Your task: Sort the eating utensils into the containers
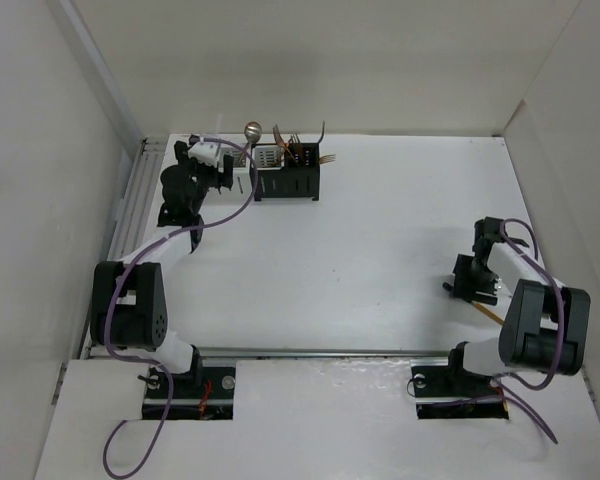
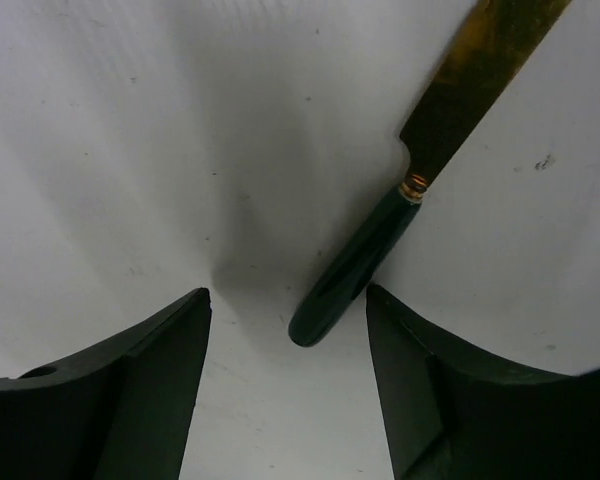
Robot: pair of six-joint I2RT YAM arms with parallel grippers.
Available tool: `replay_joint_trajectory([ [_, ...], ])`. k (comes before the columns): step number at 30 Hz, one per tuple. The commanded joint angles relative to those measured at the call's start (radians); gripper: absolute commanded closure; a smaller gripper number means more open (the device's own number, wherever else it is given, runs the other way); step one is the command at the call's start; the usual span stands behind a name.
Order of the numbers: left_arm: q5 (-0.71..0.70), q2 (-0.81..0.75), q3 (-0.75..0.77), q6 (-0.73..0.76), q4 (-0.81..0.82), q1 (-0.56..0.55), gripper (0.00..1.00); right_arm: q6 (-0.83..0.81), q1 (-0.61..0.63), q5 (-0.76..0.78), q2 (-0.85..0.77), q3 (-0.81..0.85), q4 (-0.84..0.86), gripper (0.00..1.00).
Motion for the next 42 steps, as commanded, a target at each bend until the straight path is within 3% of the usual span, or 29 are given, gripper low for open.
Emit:
replay_joint_trajectory([
  [1, -0.013, -0.027, 0.036, -0.017, 0.066, 0.011, 0.24, 0.011, -0.003, 0.01, 0.038, 0.069, -0.038, 0.32],
  [5, -0.013, -0.007, 0.059, -0.017, 0.048, 0.02, 0.24, 0.011, -0.003, 0.0, 0.047, 0.058, -0.038, 0.36],
  [9, -0.013, 0.011, 0.07, -0.017, 0.048, 0.02, 0.24, -0.004, -0.022, 0.0, 0.066, 0.048, -0.038, 0.51],
  [13, -0.013, 0.011, 0.079, -0.017, 0.048, 0.02, 0.23, -0.058, -0.022, 0.0, 0.076, 0.028, -0.007, 0.74],
  [15, -0.013, 0.011, 0.079, -0.007, 0.048, 0.02, 0.23, -0.081, -0.022, -0.019, 0.076, 0.017, 0.031, 0.95],
  [17, -0.013, 0.011, 0.079, -0.007, 0.048, 0.02, 0.23, -0.105, -0.022, -0.03, 0.087, 0.008, 0.059, 1.0],
  [23, -0.013, 0.011, 0.079, -0.007, 0.048, 0.02, 0.23, -0.358, -0.022, -0.027, 0.141, 0.09, 0.168, 1.0],
  [27, -0.013, 0.002, 0.079, -0.007, 0.039, 0.02, 0.23, -0.532, 0.081, 0.168, 0.141, 0.233, 0.156, 1.0],
  [32, -0.002, 0.002, 0.079, -0.007, 0.028, 0.02, 0.23, -0.776, 0.276, 0.33, 0.121, 0.339, 0.281, 1.0],
  [37, 0.029, -0.007, 0.088, -0.007, -0.02, 0.02, 0.23, -1.034, 0.388, 0.278, 0.101, 0.339, 0.479, 1.0],
  [42, 0.203, -0.007, 0.139, -0.038, -0.08, 0.02, 0.23, -1.318, 0.542, 0.059, 0.109, 0.481, 0.709, 1.0],
])
